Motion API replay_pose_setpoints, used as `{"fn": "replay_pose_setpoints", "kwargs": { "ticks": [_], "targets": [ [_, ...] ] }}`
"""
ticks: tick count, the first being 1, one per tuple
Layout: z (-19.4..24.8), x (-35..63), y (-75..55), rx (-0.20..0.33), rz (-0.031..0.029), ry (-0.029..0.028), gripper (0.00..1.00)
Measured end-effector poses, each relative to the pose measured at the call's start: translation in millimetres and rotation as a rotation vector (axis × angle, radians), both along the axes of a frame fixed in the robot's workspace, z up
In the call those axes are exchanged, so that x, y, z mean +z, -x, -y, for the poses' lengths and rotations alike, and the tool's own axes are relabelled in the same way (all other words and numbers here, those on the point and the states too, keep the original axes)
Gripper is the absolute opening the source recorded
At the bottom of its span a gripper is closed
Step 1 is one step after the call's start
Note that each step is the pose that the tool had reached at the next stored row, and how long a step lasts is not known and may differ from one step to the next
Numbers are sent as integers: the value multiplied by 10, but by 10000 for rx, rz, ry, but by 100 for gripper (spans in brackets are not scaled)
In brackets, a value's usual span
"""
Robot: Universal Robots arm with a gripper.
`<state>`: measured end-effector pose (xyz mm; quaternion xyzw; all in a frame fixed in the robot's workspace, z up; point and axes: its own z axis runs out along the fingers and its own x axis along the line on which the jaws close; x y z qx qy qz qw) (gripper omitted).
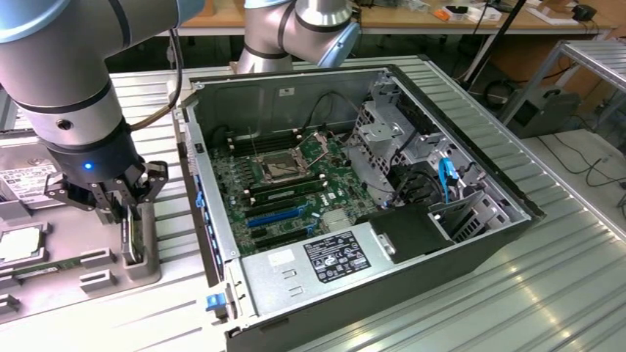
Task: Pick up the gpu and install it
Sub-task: 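Pick up the gpu and move the gpu toward the slot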
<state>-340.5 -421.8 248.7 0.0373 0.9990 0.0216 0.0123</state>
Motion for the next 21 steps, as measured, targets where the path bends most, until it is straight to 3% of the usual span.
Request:
{"fn": "replay_pose_setpoints", "kwargs": {
  "ticks": [10,21],
  "targets": [
    [0,202,0,1,-1,0,27],
    [0,335,0,0,0,-1,27]
  ]
}}
